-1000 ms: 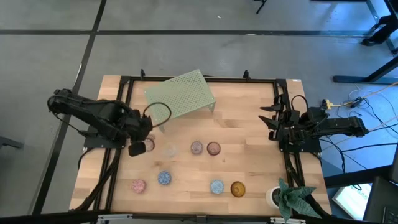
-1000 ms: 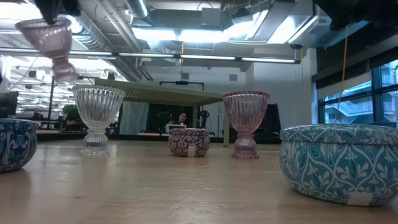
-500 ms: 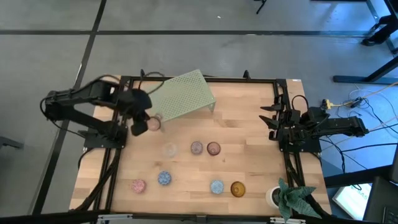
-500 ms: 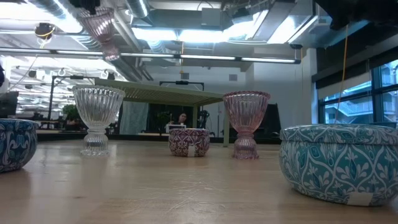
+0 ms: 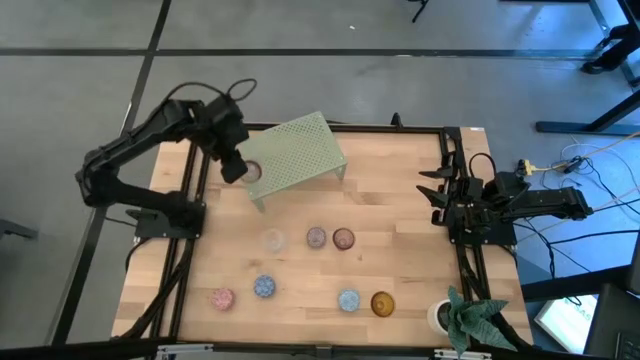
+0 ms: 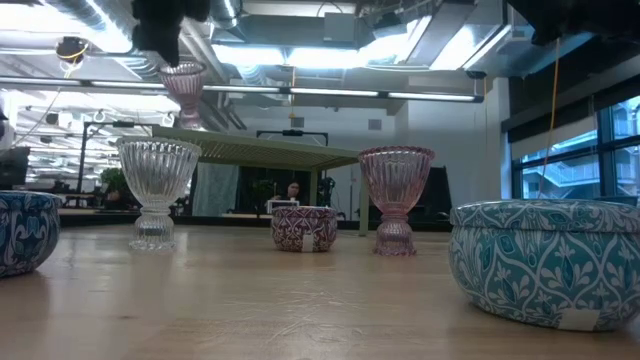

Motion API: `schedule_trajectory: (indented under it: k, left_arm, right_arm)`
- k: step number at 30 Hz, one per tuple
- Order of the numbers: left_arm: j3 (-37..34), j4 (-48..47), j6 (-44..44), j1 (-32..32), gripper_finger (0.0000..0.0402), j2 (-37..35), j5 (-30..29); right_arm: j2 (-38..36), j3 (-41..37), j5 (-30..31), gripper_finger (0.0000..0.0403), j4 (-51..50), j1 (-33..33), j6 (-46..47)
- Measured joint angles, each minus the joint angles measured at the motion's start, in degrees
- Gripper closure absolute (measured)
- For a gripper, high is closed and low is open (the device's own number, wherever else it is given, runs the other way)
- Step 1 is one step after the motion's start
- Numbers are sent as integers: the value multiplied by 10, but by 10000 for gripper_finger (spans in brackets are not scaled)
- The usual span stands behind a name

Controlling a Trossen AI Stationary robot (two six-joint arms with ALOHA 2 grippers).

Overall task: Pick & Place candle stick holders
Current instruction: Put the left pink glass candle holder on the shelf

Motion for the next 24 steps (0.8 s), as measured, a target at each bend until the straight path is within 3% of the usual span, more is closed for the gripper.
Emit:
schedule_trajectory:
  k: [6,13,20,24]
  left_arm:
    - [0,-4,53,105,396,15,91]
    - [0,-50,78,221,390,36,119]
    - [0,-46,112,277,391,66,142]
    - [1,-43,122,299,391,91,191]
  right_arm:
    - [0,0,0,238,0,0,0]
    - [0,0,0,238,0,0,0]
    - [0,0,0,238,0,0,1]
    - [0,0,0,238,0,0,1]
